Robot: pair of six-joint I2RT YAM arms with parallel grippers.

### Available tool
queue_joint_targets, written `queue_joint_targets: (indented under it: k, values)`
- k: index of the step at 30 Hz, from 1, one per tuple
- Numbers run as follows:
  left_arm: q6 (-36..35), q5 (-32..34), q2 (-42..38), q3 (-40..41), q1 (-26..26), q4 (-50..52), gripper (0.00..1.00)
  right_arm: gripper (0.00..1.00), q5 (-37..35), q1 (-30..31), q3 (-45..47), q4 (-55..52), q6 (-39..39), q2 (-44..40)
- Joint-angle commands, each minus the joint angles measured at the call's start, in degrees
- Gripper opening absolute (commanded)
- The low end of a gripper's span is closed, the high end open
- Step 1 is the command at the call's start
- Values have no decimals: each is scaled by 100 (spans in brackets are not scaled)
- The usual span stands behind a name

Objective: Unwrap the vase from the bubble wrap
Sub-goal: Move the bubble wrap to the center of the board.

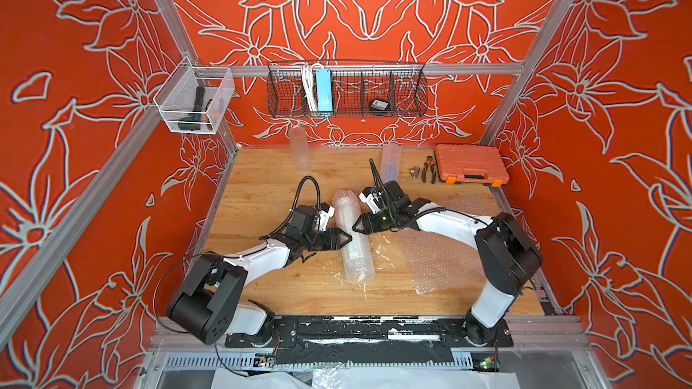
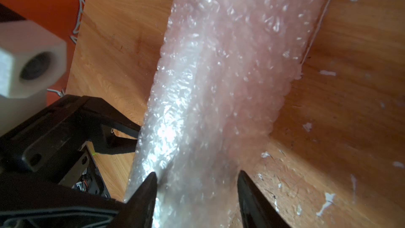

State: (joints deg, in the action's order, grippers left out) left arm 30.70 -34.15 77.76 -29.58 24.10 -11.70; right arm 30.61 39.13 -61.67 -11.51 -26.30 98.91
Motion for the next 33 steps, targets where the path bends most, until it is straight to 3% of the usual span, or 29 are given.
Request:
queue_joint_targets:
  k: [1, 11, 18, 28, 33]
  values:
    - [210, -110, -314, 230, 259, -174, 58, 56, -55, 107, 366, -158, 29, -258]
    - [378, 139, -1076, 663, 473, 19, 60, 51, -146, 353, 1463, 207, -387, -1190]
    - [404, 1053, -1423, 552, 422, 438, 77, 52, -270, 394, 1662, 243, -428, -1366]
    - [384, 442, -404, -27, 170, -104, 75, 50, -397, 421, 1611, 89, -325, -1511]
    - [252, 545, -135, -343, 170, 18, 74, 53, -691, 422, 1436, -190, -159, -1590]
